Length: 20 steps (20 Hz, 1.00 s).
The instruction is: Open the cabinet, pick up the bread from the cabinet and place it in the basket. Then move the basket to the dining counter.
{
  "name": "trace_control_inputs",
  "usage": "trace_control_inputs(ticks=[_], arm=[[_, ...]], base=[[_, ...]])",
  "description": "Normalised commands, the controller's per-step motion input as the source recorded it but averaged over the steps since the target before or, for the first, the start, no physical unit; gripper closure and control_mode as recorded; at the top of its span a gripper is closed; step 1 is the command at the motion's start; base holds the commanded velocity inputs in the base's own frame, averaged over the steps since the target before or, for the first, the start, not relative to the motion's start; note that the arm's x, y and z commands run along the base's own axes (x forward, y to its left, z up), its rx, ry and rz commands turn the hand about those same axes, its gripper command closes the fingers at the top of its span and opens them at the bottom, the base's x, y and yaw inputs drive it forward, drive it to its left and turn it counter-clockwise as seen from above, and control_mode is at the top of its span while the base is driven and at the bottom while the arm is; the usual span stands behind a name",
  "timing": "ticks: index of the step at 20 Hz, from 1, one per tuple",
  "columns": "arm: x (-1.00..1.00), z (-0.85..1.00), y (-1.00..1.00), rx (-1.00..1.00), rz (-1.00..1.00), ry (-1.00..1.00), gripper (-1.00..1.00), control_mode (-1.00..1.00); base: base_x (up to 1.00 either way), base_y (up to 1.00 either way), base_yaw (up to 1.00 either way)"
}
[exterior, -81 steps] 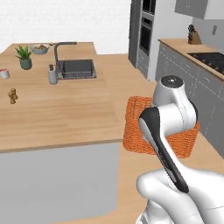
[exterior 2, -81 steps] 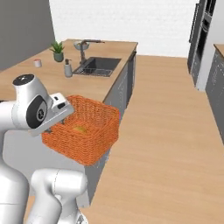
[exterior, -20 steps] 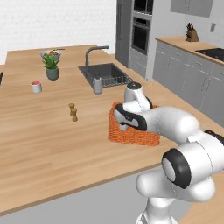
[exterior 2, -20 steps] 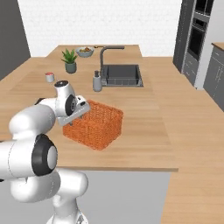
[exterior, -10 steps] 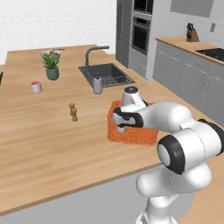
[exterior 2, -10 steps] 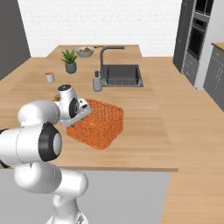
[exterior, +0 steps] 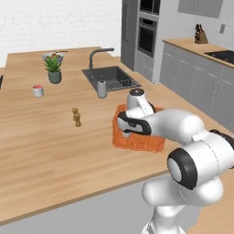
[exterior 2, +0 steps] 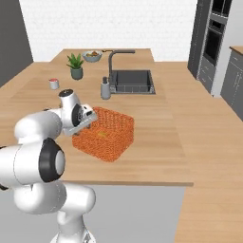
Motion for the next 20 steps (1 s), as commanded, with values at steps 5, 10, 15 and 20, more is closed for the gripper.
trace_control_inputs(ticks=[5, 10, 15, 20], arm=[[-0.52, 0.96, 0.09, -0.03, 0.0, -0.23, -1.0, -1.0], [-0.89, 1.0, 0.36, -0.02, 0.0, -0.32, -1.0, -1.0], [-0.93, 1.0, 0.34, 0.0, 0.0, -0.25, -1.0, -1.0], [-0.5, 1.0, 0.27, 0.01, 0.0, -0.03, -1.0, -1.0]], base=[[0.0, 0.0, 0.0], [0.0, 0.0, 0.0], [0.0, 0.0, 0.0], [0.0, 0.0, 0.0]])
